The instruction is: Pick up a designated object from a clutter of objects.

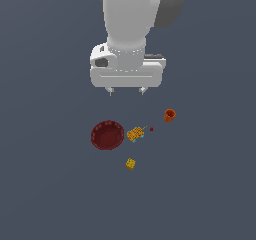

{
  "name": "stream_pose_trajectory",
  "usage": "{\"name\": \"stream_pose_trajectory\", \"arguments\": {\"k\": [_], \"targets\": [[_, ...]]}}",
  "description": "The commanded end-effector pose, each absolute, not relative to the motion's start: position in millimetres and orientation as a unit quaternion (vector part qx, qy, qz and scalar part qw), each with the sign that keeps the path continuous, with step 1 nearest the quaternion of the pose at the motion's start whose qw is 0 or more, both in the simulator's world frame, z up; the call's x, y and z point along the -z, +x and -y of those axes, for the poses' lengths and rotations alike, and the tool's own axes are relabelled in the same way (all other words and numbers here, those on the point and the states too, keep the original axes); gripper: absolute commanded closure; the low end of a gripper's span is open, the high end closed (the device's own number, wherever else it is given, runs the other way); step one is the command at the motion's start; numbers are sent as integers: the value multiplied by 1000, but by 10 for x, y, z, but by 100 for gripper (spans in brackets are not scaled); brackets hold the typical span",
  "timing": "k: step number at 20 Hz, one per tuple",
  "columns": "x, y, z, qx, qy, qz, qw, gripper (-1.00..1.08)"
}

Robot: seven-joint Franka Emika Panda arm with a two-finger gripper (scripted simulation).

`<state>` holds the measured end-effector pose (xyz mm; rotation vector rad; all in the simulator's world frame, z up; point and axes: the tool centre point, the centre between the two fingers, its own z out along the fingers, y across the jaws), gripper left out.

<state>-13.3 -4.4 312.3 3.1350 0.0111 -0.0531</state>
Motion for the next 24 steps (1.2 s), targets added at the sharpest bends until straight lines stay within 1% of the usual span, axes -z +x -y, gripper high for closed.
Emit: {"name": "stream_pose_trajectory", "arguments": {"k": [1,7,13,24], "targets": [[-3123,-133,44,17,1000,-4,3,-20],[-3174,-127,198,14,1000,10,9,-20],[-3151,-109,210,17,1000,5,7,-20],[-2927,52,361,41,998,-39,-11,-20]]}}
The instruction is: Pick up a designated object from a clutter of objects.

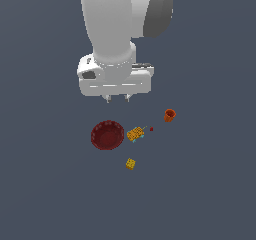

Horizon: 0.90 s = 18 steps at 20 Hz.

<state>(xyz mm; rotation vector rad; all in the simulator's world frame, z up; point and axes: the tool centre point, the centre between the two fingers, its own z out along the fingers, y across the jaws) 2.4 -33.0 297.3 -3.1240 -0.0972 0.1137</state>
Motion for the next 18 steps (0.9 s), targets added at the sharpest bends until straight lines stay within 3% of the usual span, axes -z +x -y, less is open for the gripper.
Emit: {"name": "stream_pose_trajectory", "arguments": {"k": [1,18], "targets": [[-2893,74,384,-44,-998,46,14,-20],[-2071,435,884,-95,-975,178,92,-20]]}}
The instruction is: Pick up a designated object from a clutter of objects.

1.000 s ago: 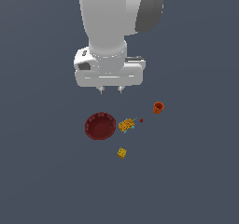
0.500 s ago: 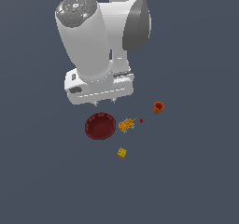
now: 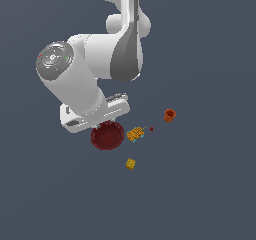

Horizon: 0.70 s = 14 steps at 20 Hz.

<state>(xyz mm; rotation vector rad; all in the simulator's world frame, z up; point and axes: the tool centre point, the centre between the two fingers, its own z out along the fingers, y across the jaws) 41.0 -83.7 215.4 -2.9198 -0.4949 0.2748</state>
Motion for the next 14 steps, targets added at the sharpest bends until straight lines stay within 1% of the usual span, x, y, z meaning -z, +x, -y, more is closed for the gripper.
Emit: {"name": "stream_pose_trajectory", "arguments": {"k": [1,14], "targets": [[-2016,450,915,-97,-973,186,98,-20],[-1257,561,1310,-105,-937,283,176,-20]]}}
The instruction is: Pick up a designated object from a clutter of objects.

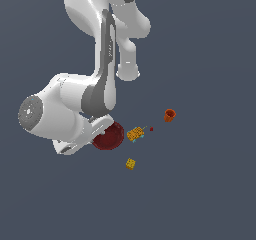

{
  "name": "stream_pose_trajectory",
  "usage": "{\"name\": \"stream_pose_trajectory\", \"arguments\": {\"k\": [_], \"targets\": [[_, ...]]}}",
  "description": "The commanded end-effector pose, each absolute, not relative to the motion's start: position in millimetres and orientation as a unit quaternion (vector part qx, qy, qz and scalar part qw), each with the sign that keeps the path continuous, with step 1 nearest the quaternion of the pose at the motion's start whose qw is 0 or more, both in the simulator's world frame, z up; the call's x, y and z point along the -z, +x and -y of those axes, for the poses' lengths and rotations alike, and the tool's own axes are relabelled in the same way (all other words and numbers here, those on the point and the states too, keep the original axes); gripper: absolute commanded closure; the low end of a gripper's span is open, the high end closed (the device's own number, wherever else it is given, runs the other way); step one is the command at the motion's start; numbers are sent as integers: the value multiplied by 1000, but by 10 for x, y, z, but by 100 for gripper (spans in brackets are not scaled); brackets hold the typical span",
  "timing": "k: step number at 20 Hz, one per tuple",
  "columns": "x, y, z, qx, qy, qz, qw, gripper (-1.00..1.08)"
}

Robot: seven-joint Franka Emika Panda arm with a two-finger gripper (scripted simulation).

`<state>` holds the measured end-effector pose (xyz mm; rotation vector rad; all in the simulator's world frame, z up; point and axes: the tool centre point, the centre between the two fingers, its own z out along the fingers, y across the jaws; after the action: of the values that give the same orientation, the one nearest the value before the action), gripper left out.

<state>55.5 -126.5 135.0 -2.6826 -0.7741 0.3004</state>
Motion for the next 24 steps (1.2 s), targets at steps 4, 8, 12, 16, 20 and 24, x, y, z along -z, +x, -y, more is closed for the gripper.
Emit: {"name": "stream_pose_trajectory", "arguments": {"k": [4,8,12,16,20,24], "targets": [[-1031,564,1416,-102,-924,309,199,-20],[-852,558,1496,-98,-914,329,217,-20],[-723,548,1552,-94,-906,343,229,-20],[-645,541,1585,-91,-901,351,237,-20],[-619,538,1595,-90,-899,354,240,-20],[-599,526,1586,-91,-900,353,239,-20]]}}
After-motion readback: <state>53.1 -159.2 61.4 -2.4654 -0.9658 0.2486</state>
